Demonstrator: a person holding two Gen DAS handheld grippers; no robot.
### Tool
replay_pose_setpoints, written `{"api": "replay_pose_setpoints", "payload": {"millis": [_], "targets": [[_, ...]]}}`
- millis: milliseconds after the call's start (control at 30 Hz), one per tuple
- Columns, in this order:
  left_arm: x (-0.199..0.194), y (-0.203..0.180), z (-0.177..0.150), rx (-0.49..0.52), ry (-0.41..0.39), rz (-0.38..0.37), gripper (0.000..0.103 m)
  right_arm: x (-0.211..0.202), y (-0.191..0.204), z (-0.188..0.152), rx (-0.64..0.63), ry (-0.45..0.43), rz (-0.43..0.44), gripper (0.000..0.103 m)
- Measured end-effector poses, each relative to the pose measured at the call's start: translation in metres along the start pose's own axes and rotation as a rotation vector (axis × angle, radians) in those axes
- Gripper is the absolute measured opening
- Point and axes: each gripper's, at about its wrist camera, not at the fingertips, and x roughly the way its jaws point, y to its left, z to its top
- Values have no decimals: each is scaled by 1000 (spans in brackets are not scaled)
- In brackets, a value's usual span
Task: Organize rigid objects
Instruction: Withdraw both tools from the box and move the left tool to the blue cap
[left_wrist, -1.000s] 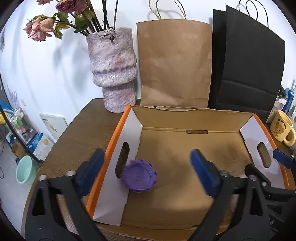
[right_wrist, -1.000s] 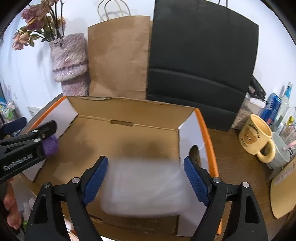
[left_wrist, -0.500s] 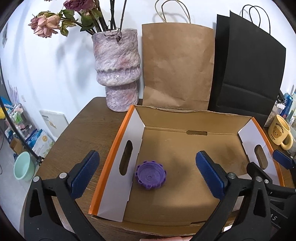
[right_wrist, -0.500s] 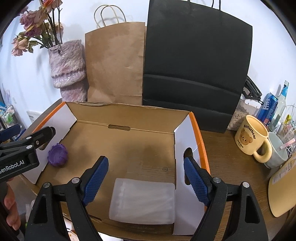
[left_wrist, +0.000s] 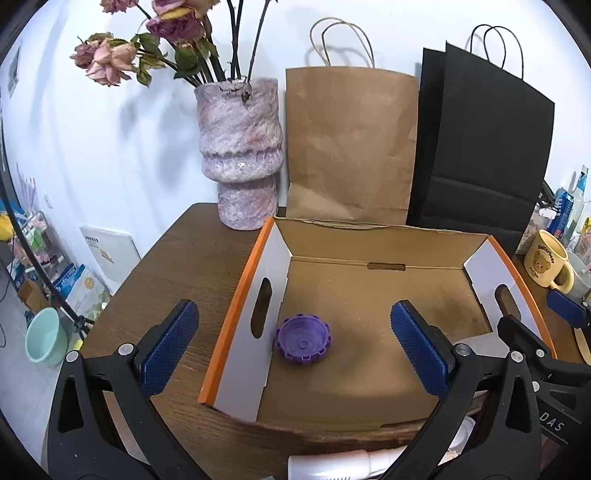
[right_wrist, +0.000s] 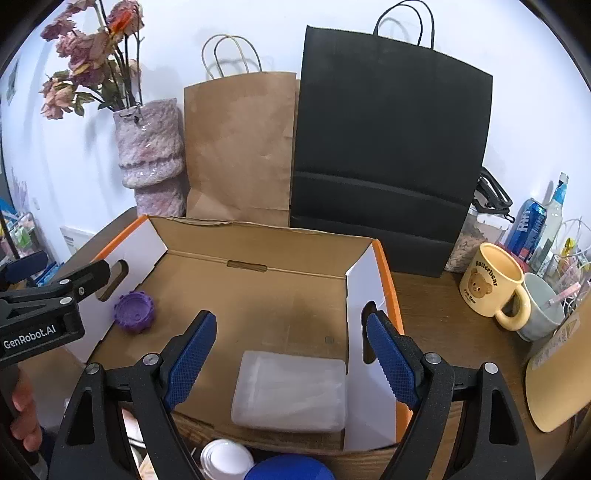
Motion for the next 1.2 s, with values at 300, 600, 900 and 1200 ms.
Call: {"api": "replay_pose_setpoints", "payload": {"millis": [300, 600, 900, 1200], "targets": [[-27, 7, -13, 14, -40, -13, 103, -28, 4, -14, -13, -37, 16, 88], [-53, 18, -30, 16, -60, -27, 103, -57, 6, -29, -5, -62, 28, 88], [-79, 33, -47, 12, -73, -30, 103, -80, 19, -51, -22, -73, 48, 88], [-106, 55, -72, 15, -85, -34, 103, -102, 41, -74, -56, -65, 72, 88]]}}
